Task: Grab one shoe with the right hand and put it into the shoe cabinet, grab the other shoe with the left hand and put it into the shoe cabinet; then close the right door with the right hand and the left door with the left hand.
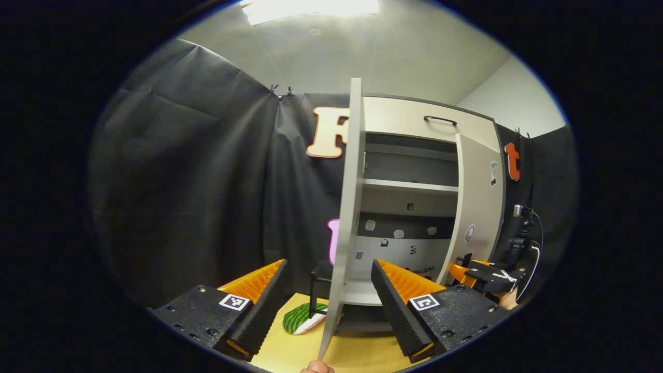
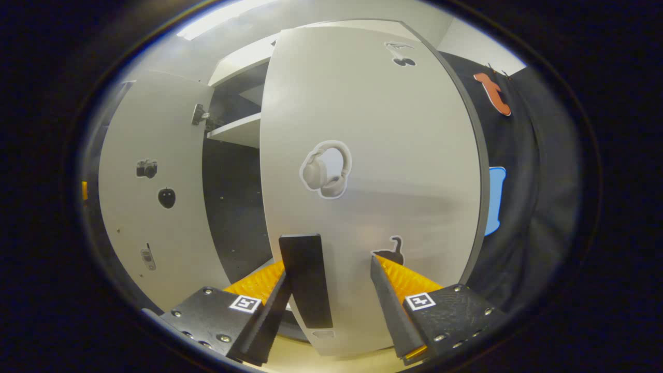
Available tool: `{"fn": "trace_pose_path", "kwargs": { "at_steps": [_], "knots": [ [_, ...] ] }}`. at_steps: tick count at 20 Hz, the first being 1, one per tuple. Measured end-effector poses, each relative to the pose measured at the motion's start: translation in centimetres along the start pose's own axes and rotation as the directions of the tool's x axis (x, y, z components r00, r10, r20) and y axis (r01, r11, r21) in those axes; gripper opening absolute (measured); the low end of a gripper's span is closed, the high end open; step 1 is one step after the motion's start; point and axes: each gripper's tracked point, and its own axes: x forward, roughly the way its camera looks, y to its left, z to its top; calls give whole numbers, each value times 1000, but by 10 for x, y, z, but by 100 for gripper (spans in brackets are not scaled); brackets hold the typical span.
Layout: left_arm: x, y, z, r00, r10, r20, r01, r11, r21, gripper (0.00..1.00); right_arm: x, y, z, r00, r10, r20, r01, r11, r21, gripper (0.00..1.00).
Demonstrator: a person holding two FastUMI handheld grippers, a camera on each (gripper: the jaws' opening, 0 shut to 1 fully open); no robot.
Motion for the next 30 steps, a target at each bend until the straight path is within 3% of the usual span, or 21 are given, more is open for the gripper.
{"fn": "trace_pose_path", "kwargs": {
  "at_steps": [6, 11, 13, 14, 15, 17, 30],
  "knots": [
    [-4, 32, -6, 997, 77, -15, -77, 997, -9, 93, 16, 4, 1, 1000, -23, 3, 23, 1000, -11, 84],
    [-2, 47, -12, 994, 108, -31, -108, 994, -15, 96, 23, 3, 0, 998, -61, 13, 62, 997, -40, 85],
    [-9, 56, -12, 993, 116, -36, -117, 993, -14, 93, 25, 3, 0, 997, -73, 15, 73, 996, -47, 87],
    [-9, 59, -13, 992, 118, -39, -119, 993, -15, 96, 26, 4, -1, 997, -78, 16, 79, 996, -49, 85],
    [-7, 60, -15, 992, 120, -43, -120, 993, -16, 93, 27, 4, -1, 996, -82, 17, 83, 995, -51, 87],
    [-5, 60, -20, 991, 121, -52, -122, 992, -17, 97, 29, 4, -2, 996, -90, 19, 91, 994, -53, 85],
    [20, 60, -61, 993, 74, -93, -75, 997, -10, 95, 33, 5, -4, 992, -122, 31, 124, 990, -70, 85]
  ]
}}
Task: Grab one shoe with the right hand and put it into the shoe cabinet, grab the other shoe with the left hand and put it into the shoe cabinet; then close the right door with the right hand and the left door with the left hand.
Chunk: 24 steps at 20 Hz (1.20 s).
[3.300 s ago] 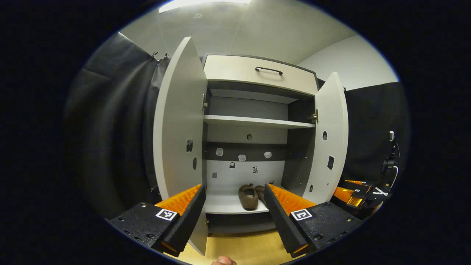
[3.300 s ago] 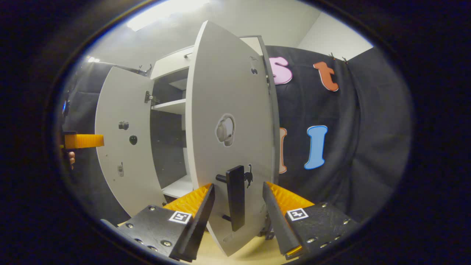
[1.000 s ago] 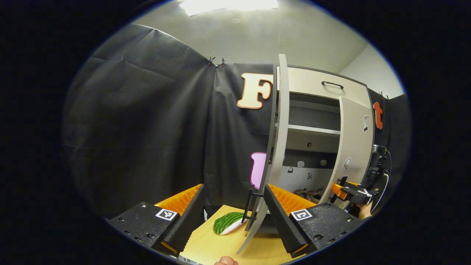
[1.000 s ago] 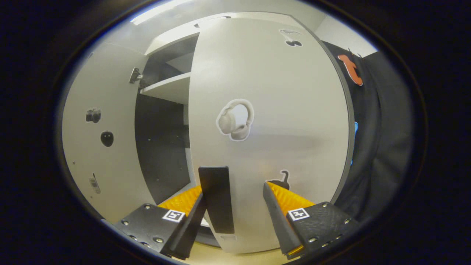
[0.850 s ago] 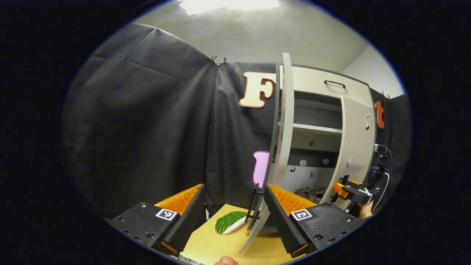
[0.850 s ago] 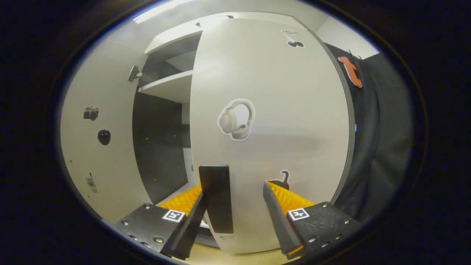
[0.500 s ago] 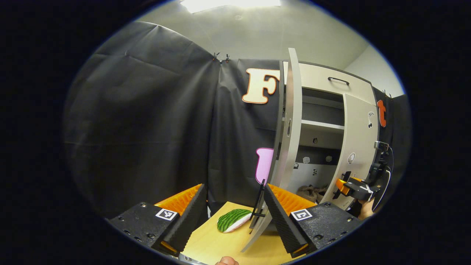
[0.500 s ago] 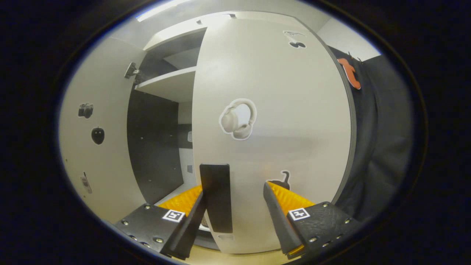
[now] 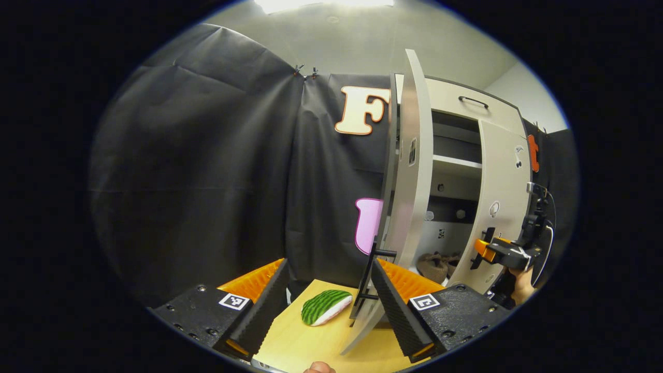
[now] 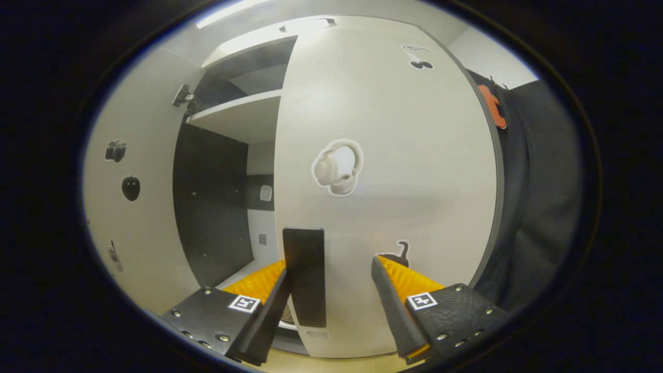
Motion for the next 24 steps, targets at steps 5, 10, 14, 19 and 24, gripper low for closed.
{"fn": "trace_pose_path", "kwargs": {
  "at_steps": [5, 10, 14, 19, 24],
  "knots": [
    [19, -9, -35, 998, -40, -41, 40, 999, 13, 94, -3, 0, -1, 1000, 13, -16, -12, 1000, 5, 88],
    [36, -21, -57, 991, -97, -92, 100, 995, 27, 94, -27, -1, 7, 1000, 24, 2, -24, 1000, 7, 88],
    [40, -27, -59, 987, -123, -99, 128, 991, 43, 96, -45, -12, 21, 999, 12, 34, -13, 1000, 11, 88],
    [41, -47, -61, 971, -209, -118, 215, 976, 38, 89, -65, -32, 35, 998, -21, 58, 19, 999, 44, 88],
    [39, -90, -66, 936, -326, -134, 333, 943, 29, 89, -79, -59, 42, 995, -72, 70, 69, 997, 40, 85]
  ]
}}
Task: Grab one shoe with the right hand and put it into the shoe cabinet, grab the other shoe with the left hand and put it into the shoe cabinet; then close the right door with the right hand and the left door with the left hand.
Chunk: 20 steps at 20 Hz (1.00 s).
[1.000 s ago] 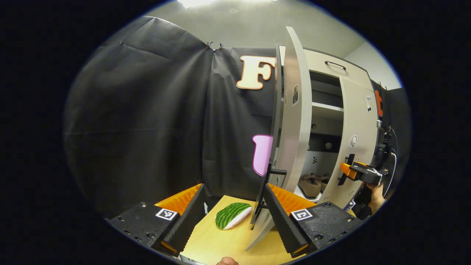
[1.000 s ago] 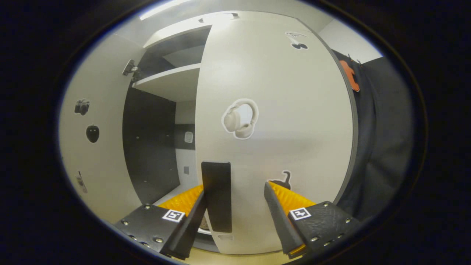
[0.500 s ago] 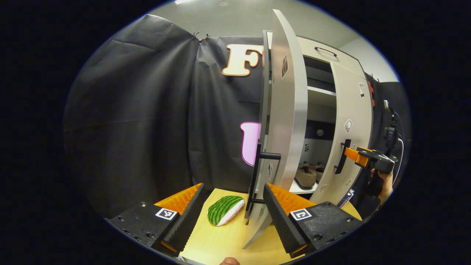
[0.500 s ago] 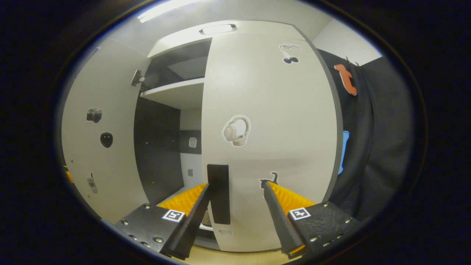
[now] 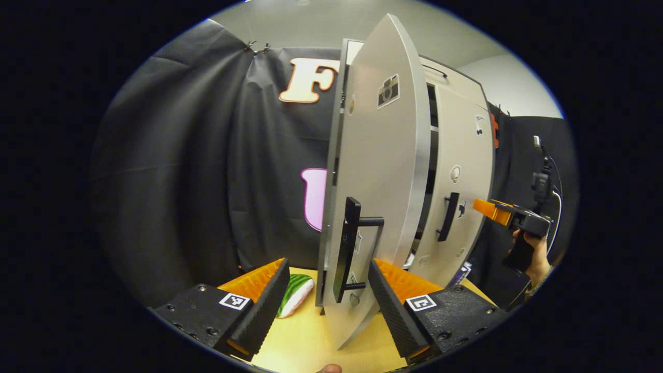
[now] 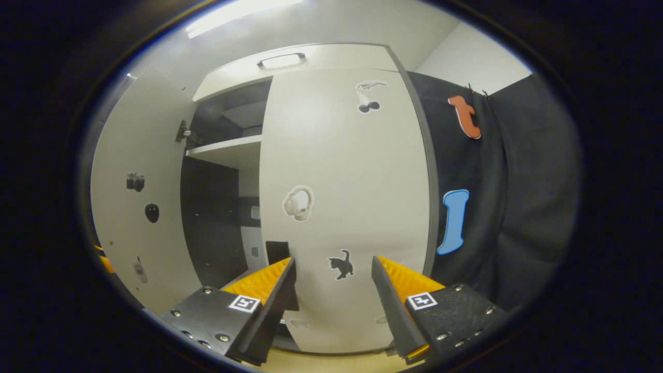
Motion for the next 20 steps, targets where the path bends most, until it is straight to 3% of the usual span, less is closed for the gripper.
{"fn": "trace_pose_path", "kwargs": {
  "at_steps": [2, 4, 5, 6, 8, 14, 15, 16, 19, 20],
  "knots": [
    [7, -18, 0, 999, -46, -3, 46, 999, 9, 94, -5, -13, 2, 1000, -23, 1, 23, 1000, -1, 88],
    [14, -36, -2, 996, -85, -5, 85, 996, 6, 94, -9, -27, 3, 999, -47, 0, 47, 999, -1, 88],
    [18, -43, 1, 995, -104, 1, 104, 995, 1, 89, -12, -34, 3, 998, -61, -1, 61, 998, -3, 88],
    [21, -51, 3, 992, -123, 5, 123, 992, -4, 94, -15, -43, 3, 997, -75, -2, 75, 997, -5, 88],
    [28, -63, 5, 988, -154, 9, 154, 988, -12, 94, -21, -59, 4, 995, -104, -2, 104, 995, -3, 88],
    [55, -101, 4, 976, -218, 5, 218, 975, -38, 89, -36, -104, 10, 983, -184, 9, 184, 983, 13, 85],
    [61, -106, 4, 975, -223, 6, 223, 974, -36, 95, -40, -110, 12, 981, -196, 11, 196, 981, 15, 88],
    [68, -111, 4, 974, -228, 8, 228, 973, -29, 89, -45, -117, 12, 978, -208, 13, 208, 978, 18, 88],
    [85, -127, 4, 970, -244, 6, 244, 970, -17, 89, -56, -137, 14, 970, -244, 15, 243, 970, 21, 88],
    [90, -132, 4, 968, -250, 6, 250, 968, -19, 95, -58, -142, 14, 967, -256, 16, 255, 967, 22, 88]
  ]
}}
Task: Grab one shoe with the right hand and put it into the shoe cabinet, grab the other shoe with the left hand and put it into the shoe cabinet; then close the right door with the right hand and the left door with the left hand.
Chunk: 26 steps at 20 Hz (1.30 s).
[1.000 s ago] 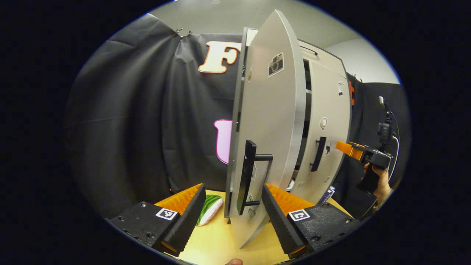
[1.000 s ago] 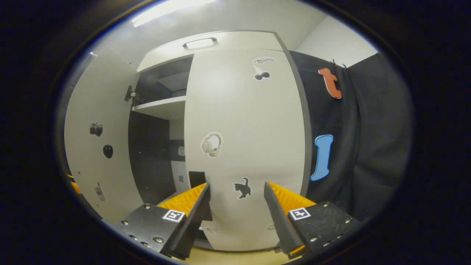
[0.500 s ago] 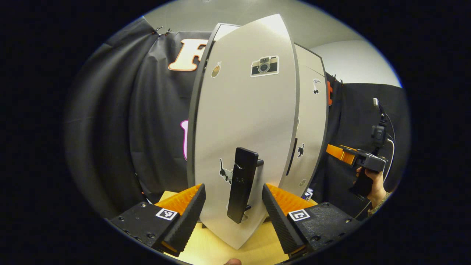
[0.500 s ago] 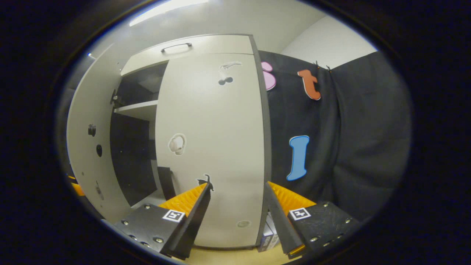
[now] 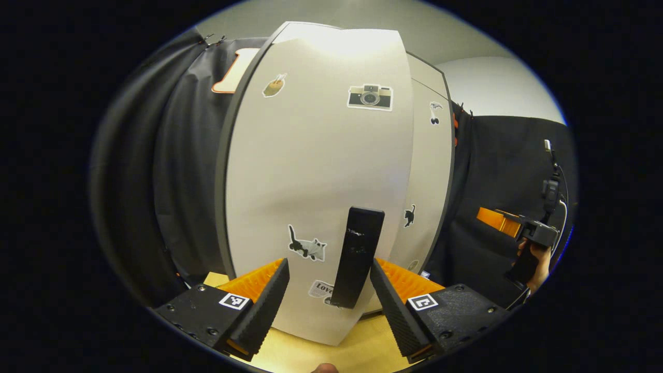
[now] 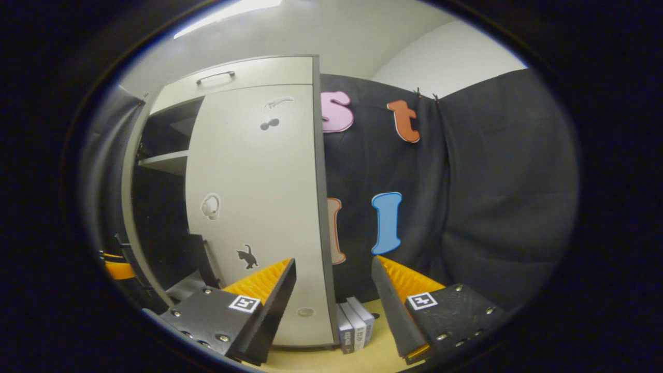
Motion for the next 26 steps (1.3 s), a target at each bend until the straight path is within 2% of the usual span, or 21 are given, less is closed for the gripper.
{"fn": "trace_pose_path", "kwargs": {
  "at_steps": [4, 5, 7, 8, 9, 10, 11, 15, 16, 18, 21, 22, 23, 26],
  "knots": [
    [23, -7, -6, 1000, -6, -10, 7, 1000, 18, 95, -3, -19, -1, 999, -40, -2, 40, 999, 8, 85],
    [29, -8, -7, 1000, -6, -13, 6, 1000, 21, 95, -4, -23, -1, 999, -48, -3, 48, 999, 8, 88],
    [37, -8, -9, 1000, -6, -18, 6, 1000, 26, 95, -6, -28, -2, 998, -64, -3, 64, 998, 8, 85],
    [40, -8, -9, 1000, -7, -19, 7, 1000, 26, 95, -8, -32, -3, 997, -71, -2, 71, 997, 7, 88],
    [42, -8, -10, 1000, -8, -22, 8, 1000, 26, 90, -9, -34, -3, 997, -78, -3, 78, 997, 6, 88],
    [44, -7, -10, 1000, -8, -23, 9, 1000, 26, 95, -10, -36, -4, 997, -83, -4, 83, 997, 6, 85],
    [46, -8, -11, 1000, -7, -24, 7, 1000, 26, 95, -11, -38, -4, 996, -88, -4, 88, 996, 7, 88],
    [61, -9, -9, 1000, -12, -24, 13, 1000, 22, 95, -15, -44, -5, 995, -104, -2, 104, 995, 11, 88],
    [65, -9, -8, 1000, -12, -23, 13, 1000, 22, 95, -15, -46, -5, 994, -107, -2, 107, 994, 12, 85],
    [74, -9, -7, 1000, -8, -24, 8, 1000, 26, 95, -17, -47, -6, 994, -111, -3, 111, 994, 14, 88],
    [88, -9, -5, 1000, 1, -20, -1, 1000, 30, 95, -18, -51, -7, 993, -118, -2, 118, 993, 15, 85],
    [91, -9, -4, 1000, 9, -23, -8, 1000, 30, 95, -19, -52, -8, 993, -120, -3, 120, 993, 17, 88],
    [91, -8, -3, 1000, 10, -21, -10, 1000, 27, 95, -19, -52, -9, 993, -120, -5, 120, 993, 19, 85],
    [98, -7, -3, 1000, 17, -21, -17, 999, 28, 96, -18, -51, -11, 993, -116, -12, 116, 993, 23, 88]
  ]
}}
